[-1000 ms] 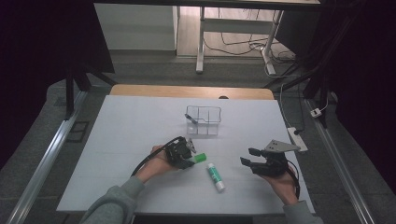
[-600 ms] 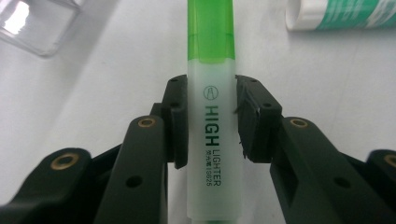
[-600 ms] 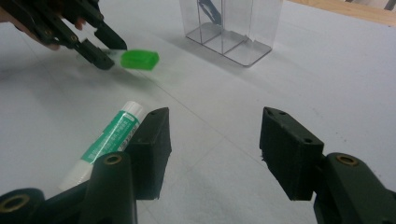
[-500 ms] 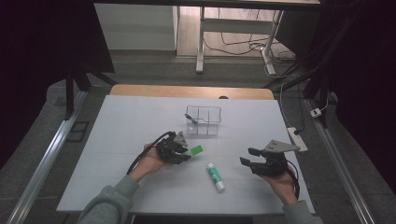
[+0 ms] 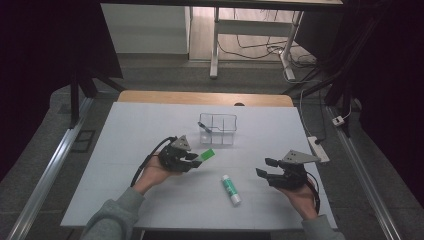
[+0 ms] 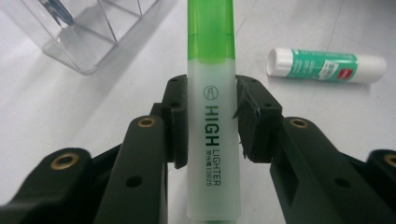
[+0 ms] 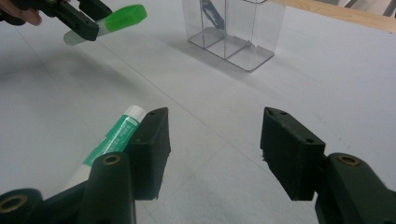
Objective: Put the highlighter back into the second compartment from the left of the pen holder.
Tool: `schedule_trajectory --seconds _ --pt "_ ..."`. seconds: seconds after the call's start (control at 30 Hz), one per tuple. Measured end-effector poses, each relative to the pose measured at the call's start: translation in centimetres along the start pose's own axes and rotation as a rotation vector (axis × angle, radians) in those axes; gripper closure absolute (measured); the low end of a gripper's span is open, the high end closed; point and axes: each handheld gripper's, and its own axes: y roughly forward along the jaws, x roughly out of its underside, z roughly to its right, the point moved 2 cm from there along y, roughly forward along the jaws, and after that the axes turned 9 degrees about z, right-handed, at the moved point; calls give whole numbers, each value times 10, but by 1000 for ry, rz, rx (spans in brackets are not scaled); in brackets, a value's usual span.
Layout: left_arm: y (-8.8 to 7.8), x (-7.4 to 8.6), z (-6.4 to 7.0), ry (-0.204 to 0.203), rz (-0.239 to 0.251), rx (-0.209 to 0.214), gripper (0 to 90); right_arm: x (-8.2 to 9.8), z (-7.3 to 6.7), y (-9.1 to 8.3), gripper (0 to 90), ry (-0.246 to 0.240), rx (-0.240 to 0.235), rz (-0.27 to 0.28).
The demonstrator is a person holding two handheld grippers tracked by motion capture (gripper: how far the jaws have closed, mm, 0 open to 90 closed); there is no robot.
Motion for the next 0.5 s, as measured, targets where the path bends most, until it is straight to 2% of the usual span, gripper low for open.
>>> schedule_trajectory --seconds 0.17,0.27,0.5 --pt "-4 -1 0 -10 35 -11 656 0 0 0 420 0 0 0" --pt "-7 -3 1 -19 48 2 656 0 0 1 419 0 -1 0" --pt "-13 -6 3 -11 78 -9 655 0 -1 2 414 0 -3 0"
